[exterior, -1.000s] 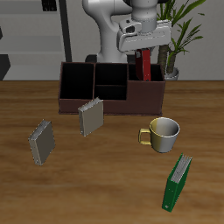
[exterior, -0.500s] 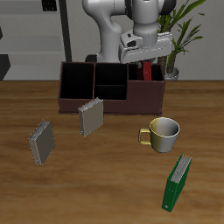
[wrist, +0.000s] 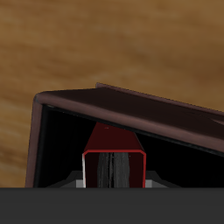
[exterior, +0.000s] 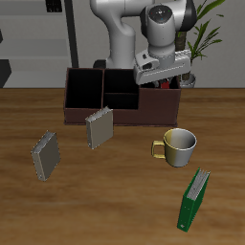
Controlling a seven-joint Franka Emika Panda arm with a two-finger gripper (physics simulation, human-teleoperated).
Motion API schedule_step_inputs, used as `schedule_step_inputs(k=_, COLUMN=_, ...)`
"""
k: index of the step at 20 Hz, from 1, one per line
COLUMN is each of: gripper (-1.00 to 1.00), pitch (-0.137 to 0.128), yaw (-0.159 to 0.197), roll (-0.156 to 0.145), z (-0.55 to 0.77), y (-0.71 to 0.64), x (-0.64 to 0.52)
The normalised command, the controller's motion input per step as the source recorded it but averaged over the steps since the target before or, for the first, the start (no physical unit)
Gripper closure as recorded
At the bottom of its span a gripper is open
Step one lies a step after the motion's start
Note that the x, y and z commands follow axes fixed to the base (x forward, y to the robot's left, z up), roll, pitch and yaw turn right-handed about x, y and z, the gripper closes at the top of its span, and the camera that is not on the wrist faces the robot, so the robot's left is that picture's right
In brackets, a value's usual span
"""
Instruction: Place the red book into the back desk caddy's right compartment
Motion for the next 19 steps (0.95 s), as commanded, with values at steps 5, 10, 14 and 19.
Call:
schedule_step_inputs(k=5, gripper=-1.00, pitch=0.033, yaw=-0.026, roll=0.073, z=-0.07, y=0.05, x=-0.02)
schedule_step_inputs(k=10, gripper=-1.00, pitch=0.013, yaw=-0.041, roll=0.005, z=0.04, y=-0.04, x=0.00)
schedule_step_inputs(k=14, gripper=-1.00, pitch=-0.003, yaw=-0.026, roll=0.025, z=0.09, y=-0.02, x=-0.03)
schedule_step_inputs(k=19, gripper=-1.00, pitch=0.023, yaw=0.000, roll=0.031, z=-0.03, y=0.04, x=-0.03)
